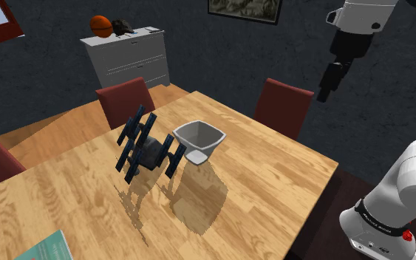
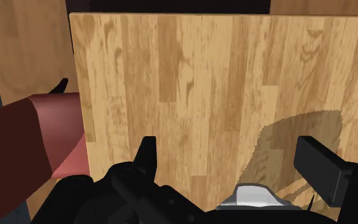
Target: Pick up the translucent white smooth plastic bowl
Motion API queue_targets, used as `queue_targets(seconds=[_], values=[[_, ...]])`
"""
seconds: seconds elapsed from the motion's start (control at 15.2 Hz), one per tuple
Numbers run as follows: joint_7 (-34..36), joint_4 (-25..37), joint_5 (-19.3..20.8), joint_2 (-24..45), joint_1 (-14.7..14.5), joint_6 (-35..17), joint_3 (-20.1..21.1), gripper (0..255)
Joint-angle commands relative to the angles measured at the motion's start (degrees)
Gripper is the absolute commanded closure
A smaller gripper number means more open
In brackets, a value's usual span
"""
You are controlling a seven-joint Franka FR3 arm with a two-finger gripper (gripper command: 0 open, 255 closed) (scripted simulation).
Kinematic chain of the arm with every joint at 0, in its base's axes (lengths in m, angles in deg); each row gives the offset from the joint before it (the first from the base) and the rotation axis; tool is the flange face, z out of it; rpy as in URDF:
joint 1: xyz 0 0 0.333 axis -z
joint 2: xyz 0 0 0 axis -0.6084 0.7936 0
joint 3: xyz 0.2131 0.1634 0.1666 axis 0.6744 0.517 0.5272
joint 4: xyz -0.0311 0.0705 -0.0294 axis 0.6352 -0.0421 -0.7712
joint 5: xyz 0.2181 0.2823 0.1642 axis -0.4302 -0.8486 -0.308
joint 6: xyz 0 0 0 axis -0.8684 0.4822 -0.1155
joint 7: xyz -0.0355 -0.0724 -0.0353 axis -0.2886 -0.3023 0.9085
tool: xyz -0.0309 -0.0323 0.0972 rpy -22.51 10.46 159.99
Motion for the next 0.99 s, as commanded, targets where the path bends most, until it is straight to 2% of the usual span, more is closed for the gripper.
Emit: queue_targets(seconds=[0.0,0.46,0.92], values=[[0.0,0.0,0.0,0.0,0.0,0.0,0.0,0],[4.1,2.3,-1.2,12.2,-0.7,-9.5,5.5,0],[8.9,8.3,0.2,26.4,-0.9,-17.0,10.6,0]])
